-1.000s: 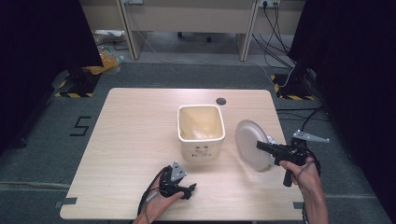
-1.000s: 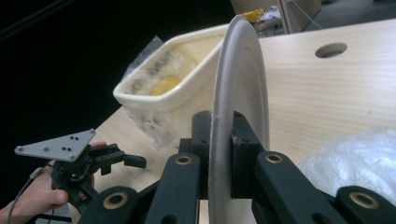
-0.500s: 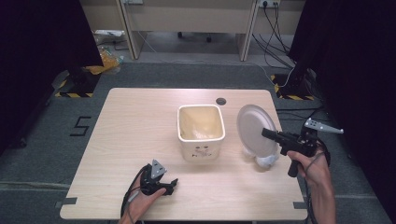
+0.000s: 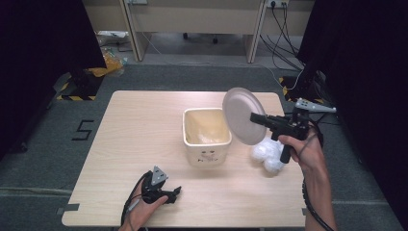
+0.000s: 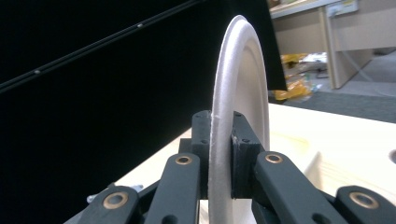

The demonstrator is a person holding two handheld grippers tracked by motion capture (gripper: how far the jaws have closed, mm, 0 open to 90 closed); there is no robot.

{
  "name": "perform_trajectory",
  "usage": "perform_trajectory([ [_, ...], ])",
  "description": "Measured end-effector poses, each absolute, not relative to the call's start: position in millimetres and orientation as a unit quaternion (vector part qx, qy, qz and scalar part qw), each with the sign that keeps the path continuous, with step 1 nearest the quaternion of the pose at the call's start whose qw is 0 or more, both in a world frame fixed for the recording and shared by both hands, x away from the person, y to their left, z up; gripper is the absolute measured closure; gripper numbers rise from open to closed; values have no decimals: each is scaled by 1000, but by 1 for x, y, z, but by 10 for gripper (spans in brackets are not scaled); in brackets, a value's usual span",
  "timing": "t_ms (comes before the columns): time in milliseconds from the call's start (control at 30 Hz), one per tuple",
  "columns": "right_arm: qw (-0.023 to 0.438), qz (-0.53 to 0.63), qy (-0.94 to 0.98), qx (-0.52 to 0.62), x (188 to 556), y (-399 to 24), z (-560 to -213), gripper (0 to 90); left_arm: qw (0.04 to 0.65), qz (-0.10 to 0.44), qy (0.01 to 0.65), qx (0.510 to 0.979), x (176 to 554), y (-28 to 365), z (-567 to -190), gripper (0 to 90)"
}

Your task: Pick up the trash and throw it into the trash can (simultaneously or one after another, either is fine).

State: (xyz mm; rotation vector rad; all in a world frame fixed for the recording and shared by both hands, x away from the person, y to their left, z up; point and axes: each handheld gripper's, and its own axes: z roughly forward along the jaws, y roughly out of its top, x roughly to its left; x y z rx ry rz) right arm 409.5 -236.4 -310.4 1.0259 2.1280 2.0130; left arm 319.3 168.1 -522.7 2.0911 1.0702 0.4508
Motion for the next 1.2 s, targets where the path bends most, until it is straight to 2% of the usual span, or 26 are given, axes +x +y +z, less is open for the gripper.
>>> perform_trajectory([
  [300,-24,637,702,319,439,-193,-315,836,366,175,416,814,319,168,-523,136],
  [433,-44,621,711,327,458,-177,-328,837,366,175,416,814,319,168,-523,135],
  [800,-76,586,732,340,481,-155,-357,834,366,175,416,814,319,168,-523,135],
  [967,-63,563,743,357,486,-154,-372,806,366,175,416,814,319,168,-523,135],
  [1067,-36,539,754,375,488,-156,-378,753,366,174,416,814,319,168,-522,135],
  [1200,-28,539,750,382,488,-160,-378,718,366,174,416,814,319,168,-523,135],
])
